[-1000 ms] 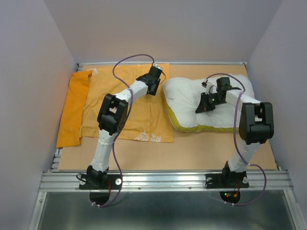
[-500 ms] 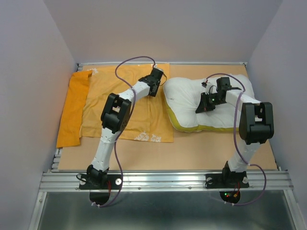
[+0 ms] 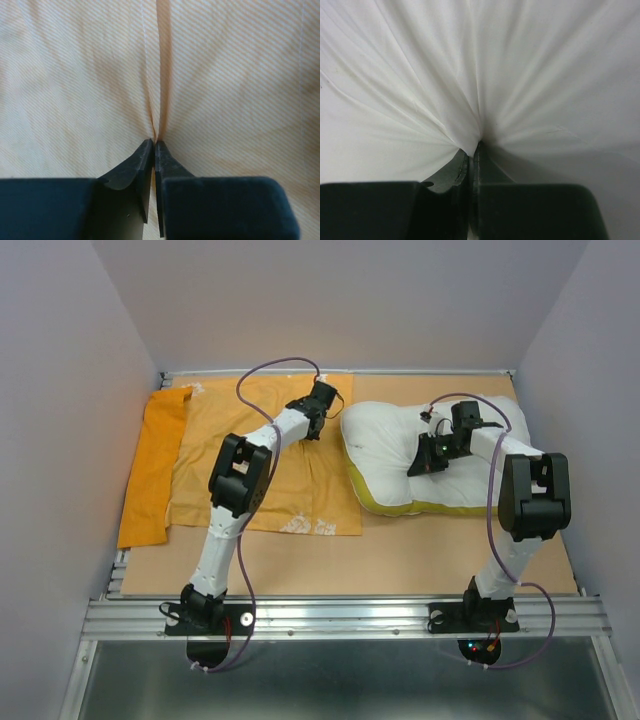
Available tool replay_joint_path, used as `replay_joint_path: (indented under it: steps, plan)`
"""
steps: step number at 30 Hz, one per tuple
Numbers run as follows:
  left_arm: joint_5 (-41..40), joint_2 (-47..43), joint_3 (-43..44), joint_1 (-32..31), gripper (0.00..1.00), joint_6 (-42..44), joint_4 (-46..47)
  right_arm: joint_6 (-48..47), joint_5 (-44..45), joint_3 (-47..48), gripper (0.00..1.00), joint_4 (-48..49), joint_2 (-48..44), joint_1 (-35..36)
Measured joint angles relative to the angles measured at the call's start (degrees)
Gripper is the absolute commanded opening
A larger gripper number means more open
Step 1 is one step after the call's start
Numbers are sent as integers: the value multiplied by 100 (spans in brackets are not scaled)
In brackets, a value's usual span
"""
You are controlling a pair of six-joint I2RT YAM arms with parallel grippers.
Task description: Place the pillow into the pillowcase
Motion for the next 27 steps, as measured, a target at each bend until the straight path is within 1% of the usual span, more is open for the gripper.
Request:
replay_joint_path:
  steps: [3,5,7,8,10,14,19,20,21,23,24,27]
  plan:
    - [122,-22,0,20,8,50,-52,15,-31,7,1,-2,0,0]
    - [262,-92,0,31,11,72,-122,44,-61,17,1,-7,-4,0]
    - [389,-208,0,33,15,87,-170,90,-85,55,1,-35,-4,0]
    - [428,-256,0,35,18,98,-186,116,-98,74,1,-44,-7,0]
    - [487,-415,0,48,21,114,-205,149,-122,101,1,-50,-7,0]
    - [511,-562,0,63,22,136,-225,173,-133,120,1,-48,-7,0]
    - [509,-564,0,68,25,160,-341,175,-136,120,1,-50,-7,0]
    - [516,-564,0,68,24,175,-350,173,-136,120,0,-50,-9,0]
    - [531,-564,0,68,18,184,-358,173,-136,120,0,-50,-9,0]
    - [562,-564,0,68,12,210,-404,173,-136,120,1,-50,-11,0]
    - [570,-564,0,70,5,221,-415,173,-136,120,1,-50,-11,0]
    - [640,-564,0,101,2,236,-435,173,-140,120,1,-50,-15,0]
